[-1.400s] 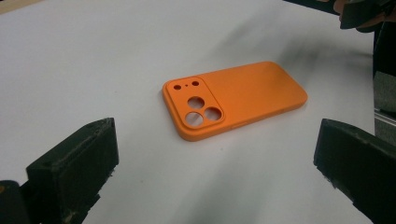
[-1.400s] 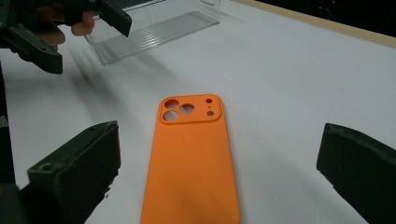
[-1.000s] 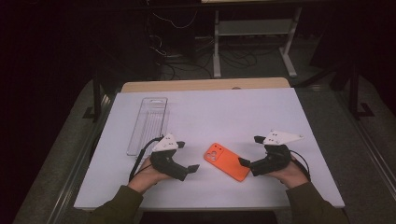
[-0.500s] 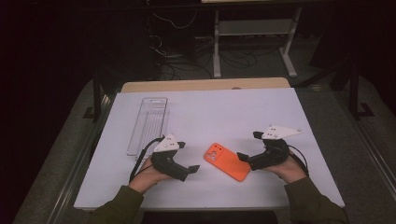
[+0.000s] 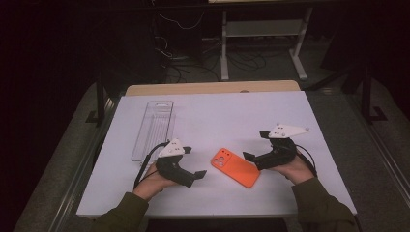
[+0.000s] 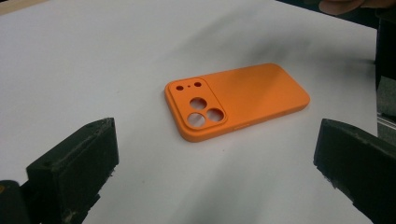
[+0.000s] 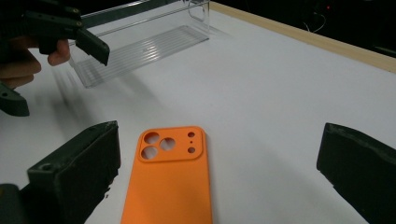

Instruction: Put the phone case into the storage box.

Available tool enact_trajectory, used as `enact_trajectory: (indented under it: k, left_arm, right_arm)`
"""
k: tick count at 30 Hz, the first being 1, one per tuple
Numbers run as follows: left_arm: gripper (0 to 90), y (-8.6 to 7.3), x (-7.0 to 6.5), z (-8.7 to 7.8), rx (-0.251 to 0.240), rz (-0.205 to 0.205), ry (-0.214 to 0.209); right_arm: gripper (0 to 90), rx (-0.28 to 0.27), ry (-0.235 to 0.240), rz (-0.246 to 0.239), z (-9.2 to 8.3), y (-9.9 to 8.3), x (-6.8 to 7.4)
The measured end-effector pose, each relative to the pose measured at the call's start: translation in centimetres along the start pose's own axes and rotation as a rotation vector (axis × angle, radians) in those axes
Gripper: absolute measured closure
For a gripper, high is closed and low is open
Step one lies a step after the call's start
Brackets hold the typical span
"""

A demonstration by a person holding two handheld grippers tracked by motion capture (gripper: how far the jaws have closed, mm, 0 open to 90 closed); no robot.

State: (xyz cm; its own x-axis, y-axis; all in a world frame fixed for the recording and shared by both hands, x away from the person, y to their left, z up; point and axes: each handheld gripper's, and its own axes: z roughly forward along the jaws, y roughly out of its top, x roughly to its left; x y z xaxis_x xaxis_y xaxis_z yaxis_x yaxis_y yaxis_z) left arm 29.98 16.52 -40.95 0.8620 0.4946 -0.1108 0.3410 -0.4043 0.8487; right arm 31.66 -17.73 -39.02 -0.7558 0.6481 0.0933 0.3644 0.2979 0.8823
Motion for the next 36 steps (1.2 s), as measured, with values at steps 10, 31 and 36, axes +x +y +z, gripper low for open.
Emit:
enact_trajectory:
  k: [10,31,36]
  left_arm:
    - [0.0,0.1,0.1,-0.2,-0.002,-0.008,-0.002]
    - [0.0,0.1,0.1,-0.2,-0.006,-0.02,-0.004]
    - [0.0,0.1,0.2,-0.2,-0.012,-0.016,-0.004]
  right_arm:
    - [0.0,-0.014,-0.011,0.005,0.5,0.8,-0.5]
    - [0.0,-0.033,-0.036,-0.003,1.8,2.2,-1.4]
    - [0.0,-0.027,-0.028,-0.006,1.8,2.2,-1.5]
